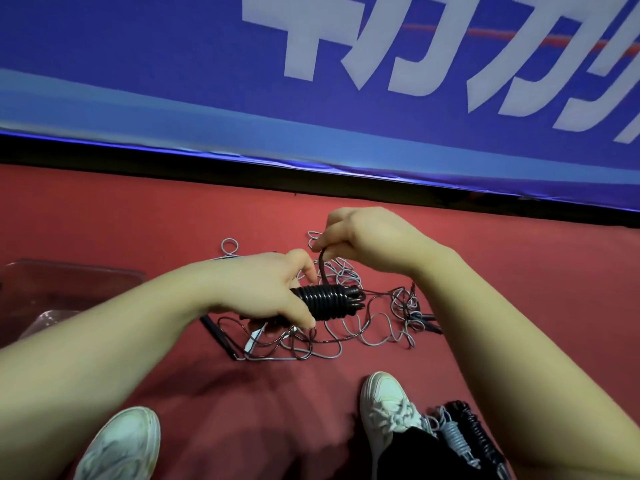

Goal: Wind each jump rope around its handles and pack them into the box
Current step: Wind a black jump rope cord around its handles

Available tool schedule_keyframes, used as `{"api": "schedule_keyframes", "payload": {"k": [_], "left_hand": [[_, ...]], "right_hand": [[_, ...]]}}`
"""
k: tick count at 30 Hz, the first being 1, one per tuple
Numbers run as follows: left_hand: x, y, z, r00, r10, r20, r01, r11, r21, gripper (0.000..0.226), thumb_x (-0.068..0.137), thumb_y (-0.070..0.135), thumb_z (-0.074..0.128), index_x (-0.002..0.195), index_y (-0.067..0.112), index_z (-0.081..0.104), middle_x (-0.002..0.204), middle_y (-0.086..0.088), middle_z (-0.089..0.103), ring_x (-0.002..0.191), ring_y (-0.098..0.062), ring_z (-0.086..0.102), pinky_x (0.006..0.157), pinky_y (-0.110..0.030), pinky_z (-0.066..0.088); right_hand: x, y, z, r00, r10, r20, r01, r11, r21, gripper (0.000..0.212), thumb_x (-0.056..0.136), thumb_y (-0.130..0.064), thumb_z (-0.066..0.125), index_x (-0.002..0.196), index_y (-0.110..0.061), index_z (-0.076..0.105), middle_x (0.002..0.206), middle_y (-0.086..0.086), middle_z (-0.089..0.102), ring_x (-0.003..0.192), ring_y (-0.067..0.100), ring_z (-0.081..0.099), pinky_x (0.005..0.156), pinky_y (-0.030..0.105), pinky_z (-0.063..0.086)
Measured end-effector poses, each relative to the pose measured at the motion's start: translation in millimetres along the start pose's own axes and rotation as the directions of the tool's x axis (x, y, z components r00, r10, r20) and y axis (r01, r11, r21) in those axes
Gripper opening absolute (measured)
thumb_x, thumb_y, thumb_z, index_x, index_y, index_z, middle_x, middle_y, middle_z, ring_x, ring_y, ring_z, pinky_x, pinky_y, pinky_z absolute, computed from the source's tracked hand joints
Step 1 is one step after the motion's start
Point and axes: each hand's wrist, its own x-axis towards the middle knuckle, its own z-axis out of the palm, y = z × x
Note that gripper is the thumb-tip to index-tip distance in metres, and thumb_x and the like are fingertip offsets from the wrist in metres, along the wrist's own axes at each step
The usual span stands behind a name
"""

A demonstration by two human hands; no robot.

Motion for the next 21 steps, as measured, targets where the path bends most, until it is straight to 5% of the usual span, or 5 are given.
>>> {"api": "schedule_keyframes", "payload": {"k": [8, 11, 14, 18, 21], "left_hand": [[0.9, -16.2, -10.4, 0.999, -0.054, -0.005, 0.052, 0.976, -0.210, 0.064, 0.085, 0.003, 0.061, 0.125, 0.045, 0.036, 0.069, 0.002, 0.068, 0.047, -0.017, 0.052, 0.038, -0.022, 0.038], [1.6, -17.8, -12.9, 0.989, -0.053, -0.140, 0.020, 0.973, -0.228, 0.069, 0.084, 0.004, 0.062, 0.127, 0.050, 0.035, 0.058, 0.008, 0.063, 0.047, -0.017, 0.053, 0.041, -0.024, 0.040], [0.4, -19.6, -15.0, 0.949, -0.010, -0.316, -0.002, 0.999, -0.039, 0.071, 0.081, 0.011, 0.066, 0.131, 0.054, 0.039, 0.072, 0.011, 0.062, 0.050, -0.016, 0.058, 0.049, -0.028, 0.048], [-4.3, -15.2, -14.4, 0.920, 0.071, -0.384, 0.086, 0.923, 0.376, 0.069, 0.083, 0.028, 0.061, 0.135, 0.061, 0.029, 0.094, 0.014, 0.063, 0.071, -0.013, 0.059, 0.077, -0.031, 0.051], [-3.4, -15.1, -10.5, 0.913, 0.105, -0.394, 0.075, 0.906, 0.416, 0.067, 0.084, 0.028, 0.059, 0.132, 0.063, 0.028, 0.095, 0.013, 0.063, 0.081, -0.015, 0.060, 0.078, -0.031, 0.050]], "right_hand": [[-2.6, -17.7, -12.0, 0.962, -0.097, -0.256, 0.053, 0.983, -0.173, 0.020, 0.082, -0.027, 0.063, 0.097, -0.019, 0.074, 0.091, -0.001, 0.065, 0.079, 0.024, 0.066, 0.057, 0.023, 0.032], [-5.0, -25.9, -21.4, 0.956, 0.049, -0.290, -0.078, 0.993, -0.087, 0.021, 0.091, -0.028, 0.056, 0.105, -0.023, 0.071, 0.100, -0.003, 0.064, 0.092, 0.019, 0.062, 0.063, 0.026, 0.040], [-7.3, -27.4, -27.4, 0.950, 0.273, -0.150, -0.272, 0.962, 0.030, 0.025, 0.095, -0.030, 0.050, 0.110, -0.021, 0.068, 0.102, -0.001, 0.065, 0.094, 0.019, 0.059, 0.077, 0.030, 0.046], [-14.6, -27.0, -34.6, 0.906, 0.408, 0.113, -0.422, 0.845, 0.329, 0.017, 0.094, -0.026, 0.055, 0.102, -0.017, 0.067, 0.069, -0.001, 0.061, 0.059, 0.011, 0.060, 0.066, 0.030, 0.051], [-16.3, -27.8, -33.8, 0.940, 0.340, 0.023, -0.340, 0.932, 0.122, 0.018, 0.094, -0.026, 0.054, 0.106, -0.024, 0.066, 0.089, -0.003, 0.063, 0.078, 0.009, 0.062, 0.066, 0.026, 0.044]]}}
